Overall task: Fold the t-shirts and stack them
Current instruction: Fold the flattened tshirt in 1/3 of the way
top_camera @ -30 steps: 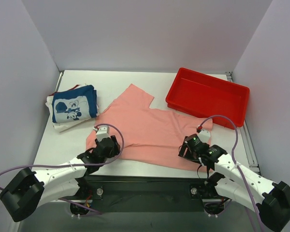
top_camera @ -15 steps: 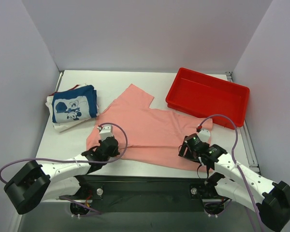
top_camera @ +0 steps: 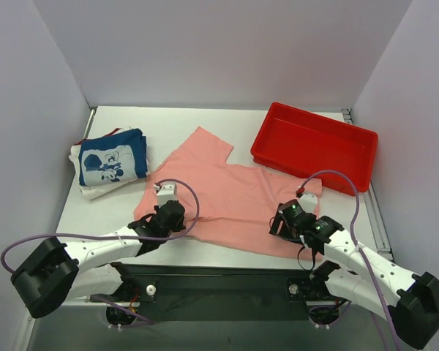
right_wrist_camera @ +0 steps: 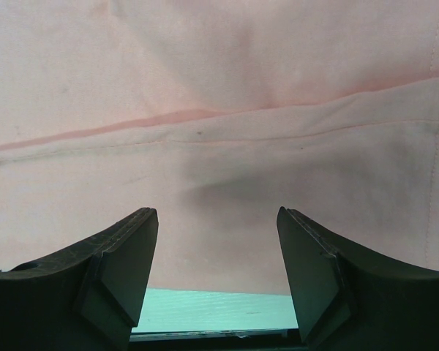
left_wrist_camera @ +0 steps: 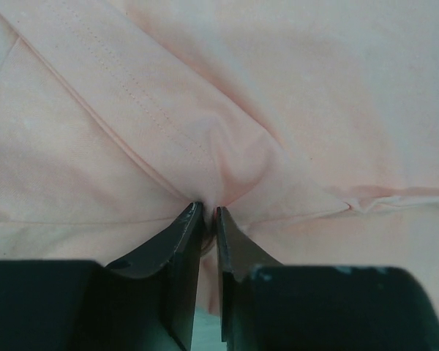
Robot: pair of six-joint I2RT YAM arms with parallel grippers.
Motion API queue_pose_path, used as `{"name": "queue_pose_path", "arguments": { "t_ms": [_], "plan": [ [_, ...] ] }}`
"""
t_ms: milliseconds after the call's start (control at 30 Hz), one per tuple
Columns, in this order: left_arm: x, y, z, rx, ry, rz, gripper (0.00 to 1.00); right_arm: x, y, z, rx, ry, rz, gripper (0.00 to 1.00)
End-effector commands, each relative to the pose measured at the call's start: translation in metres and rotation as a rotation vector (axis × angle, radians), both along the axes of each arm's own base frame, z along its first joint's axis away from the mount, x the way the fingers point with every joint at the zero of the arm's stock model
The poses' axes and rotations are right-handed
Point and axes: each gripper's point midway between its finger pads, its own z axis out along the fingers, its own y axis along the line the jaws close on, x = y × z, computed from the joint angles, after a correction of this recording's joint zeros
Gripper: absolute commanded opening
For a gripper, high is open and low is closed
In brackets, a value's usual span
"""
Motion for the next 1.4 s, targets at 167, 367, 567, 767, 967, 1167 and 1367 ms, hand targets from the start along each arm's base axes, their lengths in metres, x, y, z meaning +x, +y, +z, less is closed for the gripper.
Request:
{"name": "queue_pose_path", "arguments": {
  "t_ms": [167,367,567,767,967,1167,1367],
  "plan": [
    [0.001,0.002,0.013,0.004,-0.02,0.01,0.3,0.005,-0.001,0.008,-0.034,-0.01,0.007,0.67],
    [0.001,-0.001,0.01,-0.008,-0.016,0.003,0.14,0.005,0.0,0.007,-0.026,-0.011,0.006,0.67],
    [0.009,-0.011,0.017,-0.016,-0.033,-0.012,0.0,0.005,0.001,0.007,-0.021,-0.015,0.008,0.67],
    [0.026,-0.032,0.027,-0.024,-0.059,-0.051,0.0,0.005,0.001,0.008,-0.023,-0.016,0.008,0.67],
    [0.039,-0.051,0.035,-0.029,-0.068,-0.088,0.0,0.007,0.001,0.009,-0.025,-0.017,0.006,0.67],
    [0.049,-0.066,0.034,-0.018,-0.057,-0.114,0.0,0.01,0.004,0.012,-0.028,-0.019,0.01,0.67],
    [0.058,-0.078,0.033,-0.003,-0.055,-0.136,0.0,0.012,0.005,0.013,-0.037,-0.016,0.018,0.67]
  ]
}}
